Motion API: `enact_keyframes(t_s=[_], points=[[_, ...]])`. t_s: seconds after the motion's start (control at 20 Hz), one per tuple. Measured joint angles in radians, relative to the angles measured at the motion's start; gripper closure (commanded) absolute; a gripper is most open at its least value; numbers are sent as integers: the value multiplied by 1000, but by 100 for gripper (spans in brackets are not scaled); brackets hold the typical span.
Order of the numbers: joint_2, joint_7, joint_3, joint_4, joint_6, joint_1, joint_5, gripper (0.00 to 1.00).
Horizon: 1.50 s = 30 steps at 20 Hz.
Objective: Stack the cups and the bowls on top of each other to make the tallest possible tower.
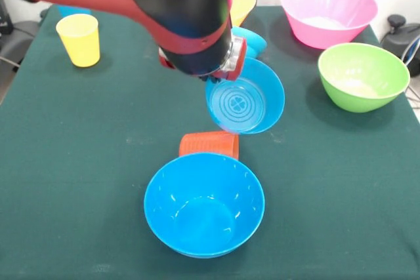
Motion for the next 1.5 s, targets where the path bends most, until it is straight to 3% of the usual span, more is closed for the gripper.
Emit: enact_keyframes(t_s=[1.05,1.5], points=[[216,0,1,-469,314,0,-1,100],[243,0,1,-551,364,12,4,100]])
